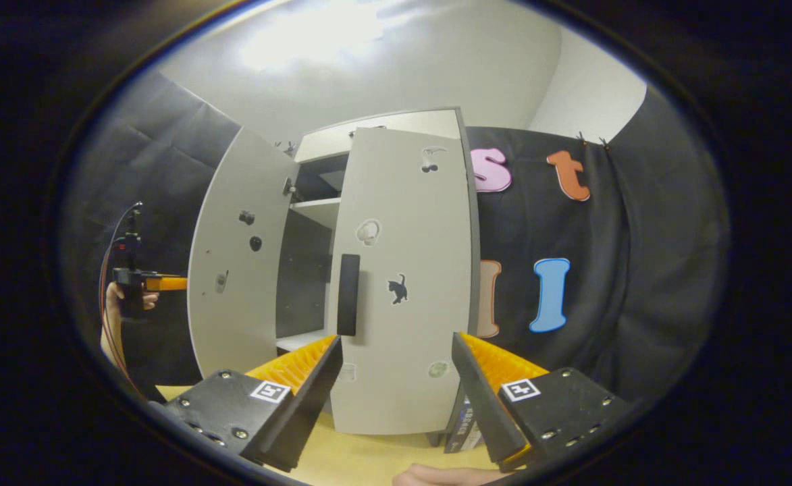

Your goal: Grab one shoe with the right hand and put it into the shoe cabinet, grab the other shoe with the left hand and put it into the shoe cabinet; then close the right door with the right hand and the left door with the left hand.

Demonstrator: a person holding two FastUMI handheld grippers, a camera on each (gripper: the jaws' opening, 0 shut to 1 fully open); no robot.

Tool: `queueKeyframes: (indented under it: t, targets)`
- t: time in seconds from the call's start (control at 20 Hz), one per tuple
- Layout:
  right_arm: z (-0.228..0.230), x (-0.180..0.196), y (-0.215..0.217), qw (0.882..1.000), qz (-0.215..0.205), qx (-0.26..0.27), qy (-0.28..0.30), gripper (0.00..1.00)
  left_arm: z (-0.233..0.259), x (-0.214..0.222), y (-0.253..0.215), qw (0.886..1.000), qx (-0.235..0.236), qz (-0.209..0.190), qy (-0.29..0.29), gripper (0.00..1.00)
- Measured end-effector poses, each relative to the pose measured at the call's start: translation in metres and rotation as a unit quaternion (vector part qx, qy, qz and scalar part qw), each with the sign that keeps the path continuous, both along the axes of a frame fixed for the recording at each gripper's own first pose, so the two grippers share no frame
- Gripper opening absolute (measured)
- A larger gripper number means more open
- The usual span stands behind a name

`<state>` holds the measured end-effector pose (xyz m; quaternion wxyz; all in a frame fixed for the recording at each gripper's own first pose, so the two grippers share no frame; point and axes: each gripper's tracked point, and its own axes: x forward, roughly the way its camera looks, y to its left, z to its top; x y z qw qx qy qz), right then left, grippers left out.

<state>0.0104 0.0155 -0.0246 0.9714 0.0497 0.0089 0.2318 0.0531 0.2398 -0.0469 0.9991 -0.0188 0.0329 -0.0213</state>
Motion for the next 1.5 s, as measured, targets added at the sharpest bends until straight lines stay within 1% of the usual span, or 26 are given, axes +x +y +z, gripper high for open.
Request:
queueKeyframes:
  t: [0.05,0.1,0.15,0.2,0.25,0.3,0.35,0.4,0.45,0.5,0.55,0.6,0.65,0.7,0.8,0.85,0.9,0.95,1.0,1.15,1.2,1.3,1.4,1.45,1.5]
  targets:
    - [0.0,-0.004,0.0,1.0,0.004,0.002,0.0,0.98,0.001,0.009,0.001,1.0,-0.002,-0.001,0.001,0.95]
    - [0.0,-0.008,0.001,1.0,0.01,0.005,-0.002,0.98,0.0,0.015,0.0,1.0,-0.008,-0.002,0.01,0.92]
    - [0.0,-0.011,0.0,1.0,0.014,0.004,-0.004,0.99,-0.001,0.019,0.0,1.0,-0.013,-0.004,0.018,0.95]
    - [-0.001,-0.014,-0.004,1.0,0.014,0.001,-0.005,0.98,0.001,0.022,0.0,1.0,-0.023,-0.003,0.021,0.95]
    - [-0.001,-0.015,-0.007,1.0,0.011,-0.003,-0.006,0.98,0.007,0.027,-0.003,0.999,-0.032,-0.011,0.015,0.96]
    - [-0.005,-0.016,-0.011,1.0,0.009,-0.006,-0.004,0.98,0.011,0.03,-0.008,0.999,-0.033,-0.02,0.015,0.92]
    - [-0.007,-0.017,-0.013,1.0,0.01,-0.005,-0.002,0.98,0.012,0.034,-0.01,0.999,-0.028,-0.021,0.017,0.95]
    - [-0.008,-0.018,-0.015,1.0,0.01,-0.003,0.001,0.98,0.008,0.037,-0.018,0.999,-0.024,-0.026,0.029,0.92]
    - [-0.008,-0.018,-0.018,1.0,0.008,0.002,0.001,0.98,-0.001,0.036,-0.031,0.998,-0.023,-0.039,0.052,0.92]
    - [-0.007,-0.017,-0.023,1.0,0.002,0.006,0.002,0.98,0.003,0.038,-0.04,0.997,-0.028,-0.044,0.054,0.92]
    - [-0.005,-0.017,-0.028,1.0,-0.002,0.014,0.003,0.98,0.002,0.036,-0.047,0.996,-0.029,-0.048,0.063,0.88]
    - [-0.005,-0.019,-0.029,1.0,-0.005,0.022,0.005,0.98,0.002,0.034,-0.055,0.996,-0.032,-0.052,0.07,0.86]
    - [-0.006,-0.019,-0.031,1.0,-0.005,0.028,0.008,0.98,0.002,0.034,-0.063,0.995,-0.031,-0.056,0.076,0.87]
    - [-0.007,-0.021,-0.032,0.999,-0.005,0.03,0.01,0.98,0.002,0.038,-0.068,0.994,-0.03,-0.059,0.081,0.87]
    - [-0.01,-0.023,-0.037,1.0,-0.011,0.024,0.012,0.98,0.005,0.044,-0.083,0.994,-0.023,-0.067,0.083,0.88]
    - [-0.012,-0.024,-0.039,1.0,-0.013,0.02,0.013,0.98,0.005,0.041,-0.091,0.994,-0.018,-0.069,0.078,0.87]
    - [-0.014,-0.025,-0.041,1.0,-0.014,0.019,0.014,0.98,0.005,0.037,-0.097,0.995,-0.012,-0.069,0.074,0.89]
    - [-0.015,-0.027,-0.042,1.0,-0.016,0.021,0.015,0.98,0.006,0.035,-0.102,0.995,-0.006,-0.067,0.069,0.88]
    - [-0.017,-0.029,-0.042,0.999,-0.015,0.023,0.017,0.98,0.006,0.036,-0.106,0.996,-0.006,-0.064,0.069,0.87]
    - [-0.02,-0.032,-0.043,1.0,-0.013,0.015,0.017,0.98,0.006,0.04,-0.117,0.995,-0.009,-0.068,0.067,0.88]
    - [-0.022,-0.032,-0.044,1.0,-0.015,0.01,0.016,0.98,0.006,0.043,-0.12,0.995,-0.014,-0.07,0.065,0.87]
    - [-0.028,-0.033,-0.043,1.0,-0.013,0.006,0.02,0.98,0.003,0.046,-0.132,0.994,-0.027,-0.078,0.068,0.89]
    - [-0.032,-0.036,-0.043,1.0,-0.011,0.009,0.027,0.98,0.0,0.049,-0.146,0.993,-0.043,-0.087,0.071,0.89]
    - [-0.032,-0.037,-0.043,0.999,-0.011,0.012,0.029,0.98,-0.001,0.052,-0.151,0.992,-0.05,-0.091,0.073,0.87]
    - [-0.034,-0.038,-0.042,0.999,-0.009,0.015,0.033,0.98,-0.003,0.054,-0.158,0.991,-0.055,-0.094,0.08,0.88]
